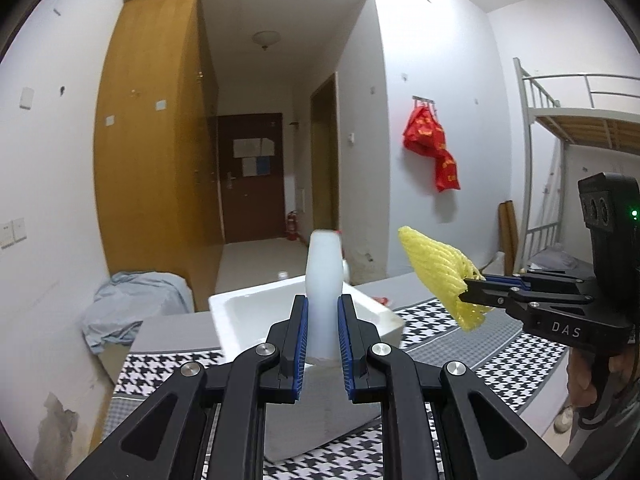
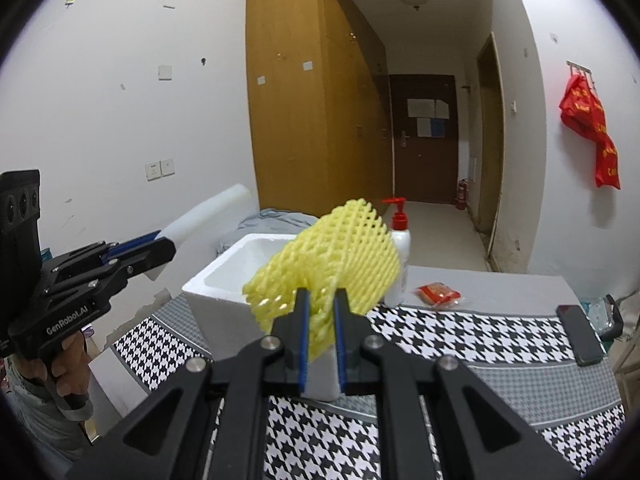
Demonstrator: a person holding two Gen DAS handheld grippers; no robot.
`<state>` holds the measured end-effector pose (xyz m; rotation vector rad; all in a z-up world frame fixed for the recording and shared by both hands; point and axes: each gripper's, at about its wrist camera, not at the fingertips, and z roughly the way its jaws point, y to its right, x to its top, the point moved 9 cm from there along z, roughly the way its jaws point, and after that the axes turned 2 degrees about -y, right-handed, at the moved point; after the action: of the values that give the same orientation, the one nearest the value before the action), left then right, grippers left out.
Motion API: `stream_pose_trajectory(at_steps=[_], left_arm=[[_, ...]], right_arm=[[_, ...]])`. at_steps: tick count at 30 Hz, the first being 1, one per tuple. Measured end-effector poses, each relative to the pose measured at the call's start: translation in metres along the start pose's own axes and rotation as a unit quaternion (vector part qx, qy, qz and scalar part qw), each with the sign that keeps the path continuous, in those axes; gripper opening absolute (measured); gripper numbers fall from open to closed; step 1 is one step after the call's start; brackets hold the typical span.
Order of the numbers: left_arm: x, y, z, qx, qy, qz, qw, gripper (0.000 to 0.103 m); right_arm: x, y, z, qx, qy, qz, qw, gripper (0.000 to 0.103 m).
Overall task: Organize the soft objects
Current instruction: 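Carry the sponge and roll over the white foam box with both grippers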
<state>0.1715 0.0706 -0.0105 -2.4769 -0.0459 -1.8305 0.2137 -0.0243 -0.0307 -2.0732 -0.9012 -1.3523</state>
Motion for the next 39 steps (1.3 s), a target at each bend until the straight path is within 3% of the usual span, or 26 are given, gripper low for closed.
stream_pose_trajectory(at_steps=[12,23,39], left_arm=[[-0.003,-0.034,-0.010,0.038,0.004,-0.011,0.9992,0.016],[-0.002,-0.050,-0.009,0.042,0.015,-0.022,0.9988,0.016],[-0.010,-0.079,0.003,0.059,0.001,-0.039,0.9975,0.016]], right_arm=[[0.009,-0.023,0.032,0.025,-0.012,-0.020,0.999,0.014],[0.016,-0.039,0.064,0.036,-0.034,-0.027,0.998,0.014],[0.020,-0.057,0.114,0.044,-0.067,-0.043,0.996,0.014]])
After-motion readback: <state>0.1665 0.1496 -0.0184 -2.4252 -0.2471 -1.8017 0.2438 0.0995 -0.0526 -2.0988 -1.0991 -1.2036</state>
